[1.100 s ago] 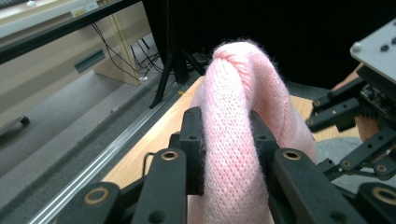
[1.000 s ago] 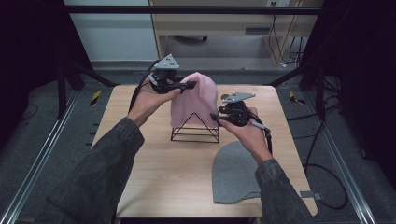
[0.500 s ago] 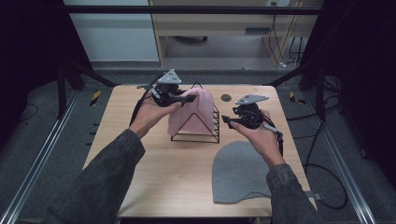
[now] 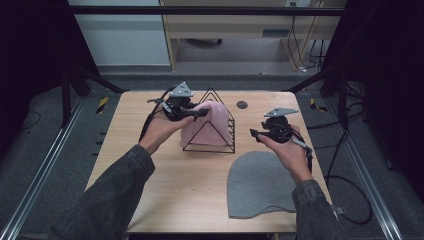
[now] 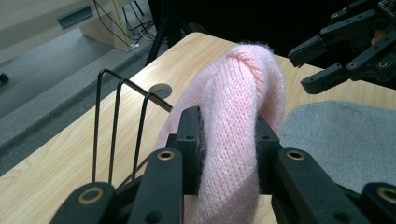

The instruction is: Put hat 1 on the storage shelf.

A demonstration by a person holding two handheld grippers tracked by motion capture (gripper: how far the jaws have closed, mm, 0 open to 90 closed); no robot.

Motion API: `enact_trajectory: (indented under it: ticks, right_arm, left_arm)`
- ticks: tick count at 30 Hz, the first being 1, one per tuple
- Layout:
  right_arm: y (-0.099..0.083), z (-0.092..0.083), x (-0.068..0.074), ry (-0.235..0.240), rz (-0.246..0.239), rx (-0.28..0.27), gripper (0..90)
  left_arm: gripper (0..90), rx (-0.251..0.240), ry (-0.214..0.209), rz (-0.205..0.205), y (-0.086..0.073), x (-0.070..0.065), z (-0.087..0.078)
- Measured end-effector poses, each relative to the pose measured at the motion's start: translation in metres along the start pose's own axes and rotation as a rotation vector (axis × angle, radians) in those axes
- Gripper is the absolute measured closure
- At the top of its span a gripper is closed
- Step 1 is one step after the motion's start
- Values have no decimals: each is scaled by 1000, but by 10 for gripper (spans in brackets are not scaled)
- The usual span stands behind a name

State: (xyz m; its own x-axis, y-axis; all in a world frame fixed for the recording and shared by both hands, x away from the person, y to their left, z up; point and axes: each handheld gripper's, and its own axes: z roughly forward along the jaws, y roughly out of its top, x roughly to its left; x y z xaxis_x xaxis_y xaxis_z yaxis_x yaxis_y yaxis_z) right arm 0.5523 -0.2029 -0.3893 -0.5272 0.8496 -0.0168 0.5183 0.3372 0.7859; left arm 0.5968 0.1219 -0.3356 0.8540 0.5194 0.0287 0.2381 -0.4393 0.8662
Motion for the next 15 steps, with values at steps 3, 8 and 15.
enact_trajectory:
  ticks: [3, 8, 15]
  right_arm:
    - [-7, 2, -4, -7, 1, 22, 446]
    - [-19, 8, -10, -24, 8, 61, 457]
    - [-31, 12, -17, -25, 42, 79, 468]
  left_arm:
    - [681, 21, -10, 1, -5, 1, 2]
    - [643, 6, -10, -13, -8, 0, 1]
    - [566, -20, -10, -3, -7, -3, -9]
